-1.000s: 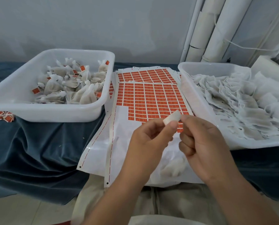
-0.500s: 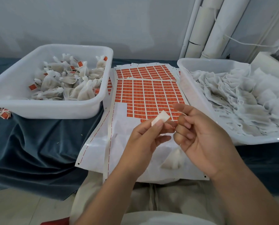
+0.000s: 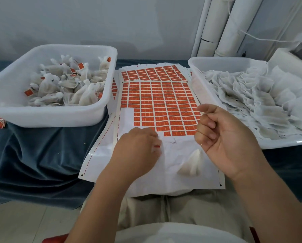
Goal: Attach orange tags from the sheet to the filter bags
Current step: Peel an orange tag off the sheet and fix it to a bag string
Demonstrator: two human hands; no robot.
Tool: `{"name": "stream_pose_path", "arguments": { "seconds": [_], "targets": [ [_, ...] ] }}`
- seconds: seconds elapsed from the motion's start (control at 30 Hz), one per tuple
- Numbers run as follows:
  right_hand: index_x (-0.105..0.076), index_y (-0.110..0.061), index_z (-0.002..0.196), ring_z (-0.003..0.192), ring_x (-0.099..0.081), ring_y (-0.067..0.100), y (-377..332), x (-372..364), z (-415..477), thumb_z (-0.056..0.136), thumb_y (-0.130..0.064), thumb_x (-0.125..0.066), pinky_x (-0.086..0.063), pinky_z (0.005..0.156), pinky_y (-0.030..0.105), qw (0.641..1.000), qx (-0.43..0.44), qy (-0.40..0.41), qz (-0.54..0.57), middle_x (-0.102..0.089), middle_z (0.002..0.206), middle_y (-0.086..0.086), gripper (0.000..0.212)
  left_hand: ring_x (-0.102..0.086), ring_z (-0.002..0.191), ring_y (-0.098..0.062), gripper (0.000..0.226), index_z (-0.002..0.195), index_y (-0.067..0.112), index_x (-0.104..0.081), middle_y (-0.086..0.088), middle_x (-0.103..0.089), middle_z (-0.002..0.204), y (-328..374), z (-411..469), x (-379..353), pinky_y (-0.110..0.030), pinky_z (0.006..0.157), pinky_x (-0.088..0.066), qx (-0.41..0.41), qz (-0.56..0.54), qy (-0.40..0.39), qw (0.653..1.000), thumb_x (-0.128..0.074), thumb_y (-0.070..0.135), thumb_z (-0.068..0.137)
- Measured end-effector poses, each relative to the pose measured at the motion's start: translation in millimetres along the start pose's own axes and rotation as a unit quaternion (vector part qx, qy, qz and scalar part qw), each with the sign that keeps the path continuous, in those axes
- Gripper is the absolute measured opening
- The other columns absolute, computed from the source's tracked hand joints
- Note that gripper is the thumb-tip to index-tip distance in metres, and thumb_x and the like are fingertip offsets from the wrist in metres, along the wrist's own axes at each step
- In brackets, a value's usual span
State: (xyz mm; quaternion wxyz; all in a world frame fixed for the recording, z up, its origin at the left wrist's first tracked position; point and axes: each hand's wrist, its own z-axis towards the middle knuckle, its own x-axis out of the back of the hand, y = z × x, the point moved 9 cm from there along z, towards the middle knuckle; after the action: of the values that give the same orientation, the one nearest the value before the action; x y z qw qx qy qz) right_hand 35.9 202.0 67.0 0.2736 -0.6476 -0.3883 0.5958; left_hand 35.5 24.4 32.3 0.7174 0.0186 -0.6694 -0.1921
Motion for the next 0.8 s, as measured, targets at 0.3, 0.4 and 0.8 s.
{"name": "stream_pose_path", "arguments": {
  "seconds": [0.3,0.4,0.8],
  "targets": [
    [-0.077,-0.016,0.088,0.053,-0.029,0.01,6.0,-18.7,-11.3,0.101,-0.002,-0.037,-0.034,0.045,0.023,0.999,-0.015,-0.041,0.015,-0.034,0.068,-0.003,0.044,-0.063,0.116,0.002,0.045,0.121,0.039,-0.068,0.026,-0.069,0.121,55.2,-16.1,16.5,-0.025,0.099,-0.052,-0.076,-0.362,0.017,0.929,-0.056,0.071,0.093],
    [-0.076,-0.016,0.088,0.055,-0.029,0.011,3.9,-22.9,-12.3,0.1,-0.002,-0.037,-0.035,0.046,0.023,0.998,-0.011,-0.053,0.022,-0.032,0.069,-0.002,0.043,-0.071,0.088,-0.004,0.016,0.109,0.027,-0.074,0.012,-0.076,0.092,67.9,-21.3,12.7,-0.028,0.086,-0.059,-0.078,-0.472,-0.003,0.878,-0.073,0.037,0.097],
    [-0.08,-0.022,0.098,0.057,-0.034,0.01,-25.9,-5.0,-5.0,0.1,-0.004,-0.037,-0.041,0.053,0.024,0.991,0.099,-0.024,-0.088,-0.036,0.067,-0.003,0.046,-0.06,0.071,-0.007,0.026,0.088,0.036,-0.069,0.011,-0.067,0.079,62.8,-21.5,7.5,-0.015,0.065,-0.047,-0.083,-0.404,-0.072,0.908,-0.052,0.043,0.107]
  ]
}}
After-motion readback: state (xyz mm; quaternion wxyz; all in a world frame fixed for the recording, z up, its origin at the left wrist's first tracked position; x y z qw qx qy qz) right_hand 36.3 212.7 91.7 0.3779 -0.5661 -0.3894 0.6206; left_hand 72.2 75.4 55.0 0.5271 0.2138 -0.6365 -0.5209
